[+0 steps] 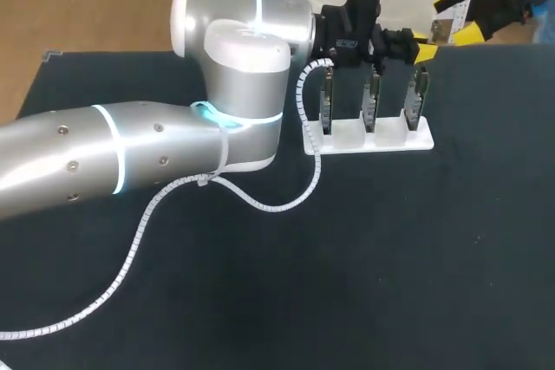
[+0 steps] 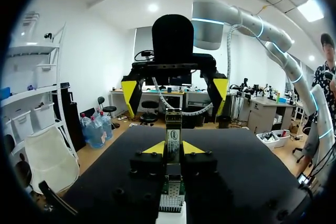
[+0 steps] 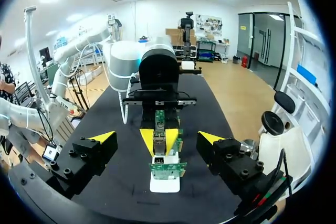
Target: Pick up the optical module with the left hand, and insert it into the network port with the right hand.
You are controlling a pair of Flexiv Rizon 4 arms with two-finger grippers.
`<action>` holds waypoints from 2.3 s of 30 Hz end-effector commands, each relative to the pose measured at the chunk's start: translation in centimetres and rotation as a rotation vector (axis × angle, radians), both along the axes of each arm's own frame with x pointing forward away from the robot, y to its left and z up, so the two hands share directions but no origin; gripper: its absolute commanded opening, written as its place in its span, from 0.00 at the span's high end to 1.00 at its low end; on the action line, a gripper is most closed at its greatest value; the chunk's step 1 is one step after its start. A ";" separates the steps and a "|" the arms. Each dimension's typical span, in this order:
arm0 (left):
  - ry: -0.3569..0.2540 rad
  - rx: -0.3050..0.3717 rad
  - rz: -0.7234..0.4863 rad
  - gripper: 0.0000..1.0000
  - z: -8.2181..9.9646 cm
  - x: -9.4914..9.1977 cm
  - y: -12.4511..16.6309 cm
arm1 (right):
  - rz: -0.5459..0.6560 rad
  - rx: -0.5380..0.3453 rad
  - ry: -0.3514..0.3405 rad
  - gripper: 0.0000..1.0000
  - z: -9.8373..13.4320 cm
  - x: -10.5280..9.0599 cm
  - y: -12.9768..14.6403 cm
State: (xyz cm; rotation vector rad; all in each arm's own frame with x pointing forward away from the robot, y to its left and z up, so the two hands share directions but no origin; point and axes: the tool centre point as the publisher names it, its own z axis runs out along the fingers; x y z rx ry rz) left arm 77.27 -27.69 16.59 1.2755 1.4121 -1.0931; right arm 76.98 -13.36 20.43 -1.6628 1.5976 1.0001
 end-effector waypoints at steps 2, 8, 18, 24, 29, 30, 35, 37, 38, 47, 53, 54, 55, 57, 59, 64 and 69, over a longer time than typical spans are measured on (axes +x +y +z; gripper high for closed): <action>0.001 0.002 -0.004 1.00 0.0 0.2 -0.1 | -0.001 -0.003 -0.002 0.00 -0.2 -0.2 0.6; 0.001 0.002 -0.004 1.00 0.0 0.2 -0.1 | -0.002 0.003 0.001 0.00 -0.2 -0.2 0.9; 0.001 0.002 -0.004 1.00 0.0 0.2 -0.1 | 0.003 -0.001 0.005 0.00 -0.4 0.0 1.4; 0.001 0.002 -0.004 1.00 0.0 0.2 -0.1 | 0.002 -0.002 -0.002 1.00 -0.5 0.1 1.5; 0.001 0.002 -0.004 1.00 0.0 0.2 -0.1 | 0.000 -0.005 -0.005 1.00 -0.4 0.1 1.6; 0.001 0.002 -0.004 1.00 0.0 0.2 -0.1 | -0.001 -0.004 -0.005 1.00 -0.4 0.1 1.6; 0.001 0.002 -0.004 1.00 0.0 0.2 -0.1 | 0.000 -0.005 -0.004 1.00 -0.5 0.1 1.7; 0.001 0.002 -0.004 1.00 0.0 0.2 -0.1 | 0.003 -0.004 -0.004 1.00 -0.5 0.1 1.7; 0.001 0.002 -0.004 1.00 0.0 0.2 -0.1 | 0.003 -0.004 -0.005 1.00 -0.5 0.1 1.8; 0.001 0.002 -0.004 1.00 0.0 0.2 -0.1 | 0.006 0.002 -0.005 1.00 -0.5 0.1 2.0; 0.001 0.002 -0.004 0.00 0.0 0.2 -0.1 | 0.005 0.005 -0.008 1.00 -0.4 0.0 2.0; 0.001 0.002 -0.004 0.00 0.0 0.2 -0.1 | 0.004 0.005 -0.009 1.00 -0.4 0.0 2.0; 0.001 0.002 -0.004 0.00 0.0 0.2 -0.1 | 0.004 0.006 -0.010 1.00 -0.4 0.0 2.0; 0.001 0.002 -0.004 0.00 0.0 0.2 -0.1 | 0.003 0.005 -0.011 1.00 -0.4 0.0 2.0; 0.001 0.002 -0.004 0.00 0.0 0.2 -0.1 | 0.001 0.006 -0.012 1.00 -0.4 0.0 1.9; 0.007 0.050 0.003 0.00 0.2 0.2 0.1 | -0.004 0.009 -0.017 1.00 -0.3 0.1 1.7; 0.040 0.118 0.008 0.00 1.0 -0.1 0.7 | -0.013 0.011 -0.019 1.00 -0.3 0.3 1.6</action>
